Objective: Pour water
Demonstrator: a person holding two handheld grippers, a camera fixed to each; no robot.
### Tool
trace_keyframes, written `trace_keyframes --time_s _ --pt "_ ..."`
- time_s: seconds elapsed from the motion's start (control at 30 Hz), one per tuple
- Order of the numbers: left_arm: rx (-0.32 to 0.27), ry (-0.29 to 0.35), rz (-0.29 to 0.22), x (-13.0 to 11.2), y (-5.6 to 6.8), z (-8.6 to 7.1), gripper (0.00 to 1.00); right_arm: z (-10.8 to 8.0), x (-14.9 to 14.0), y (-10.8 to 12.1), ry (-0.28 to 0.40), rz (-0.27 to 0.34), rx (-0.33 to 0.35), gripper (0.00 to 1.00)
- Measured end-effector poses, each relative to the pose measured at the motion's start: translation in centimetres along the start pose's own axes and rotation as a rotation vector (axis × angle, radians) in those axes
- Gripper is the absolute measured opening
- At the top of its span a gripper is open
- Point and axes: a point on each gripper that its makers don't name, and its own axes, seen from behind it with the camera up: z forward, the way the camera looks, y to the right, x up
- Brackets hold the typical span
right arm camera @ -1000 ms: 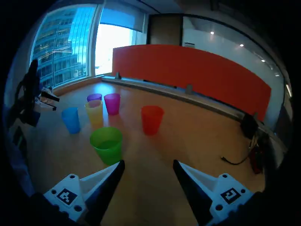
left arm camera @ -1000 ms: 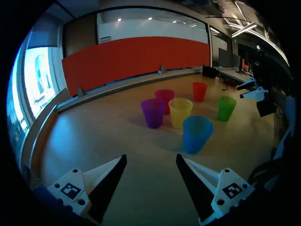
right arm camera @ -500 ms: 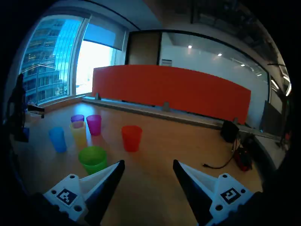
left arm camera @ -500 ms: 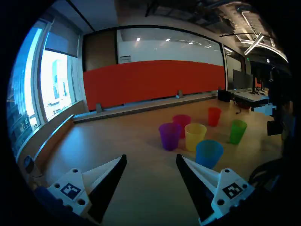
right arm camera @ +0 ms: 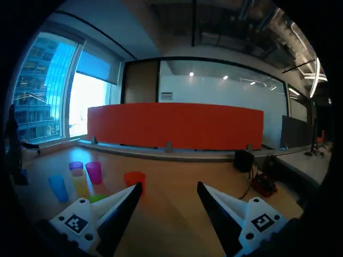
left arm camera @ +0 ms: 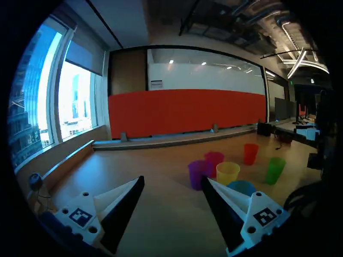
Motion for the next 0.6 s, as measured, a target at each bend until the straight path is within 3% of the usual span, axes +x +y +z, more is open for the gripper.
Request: trace_keyframes --time_s 0.3,0.6 --pt "0.054 0.122 -0.032 4.4 -0.2 -0.4 0.98 -0.8 4.2 1.1 0.16 0.034 -0.092 0.99" --pt "0.111 0.182 -0.041 5.8 -0.1 -0.7 0.98 -1.1 4.9 0.8 0.207 0.051 -0.135 0.99"
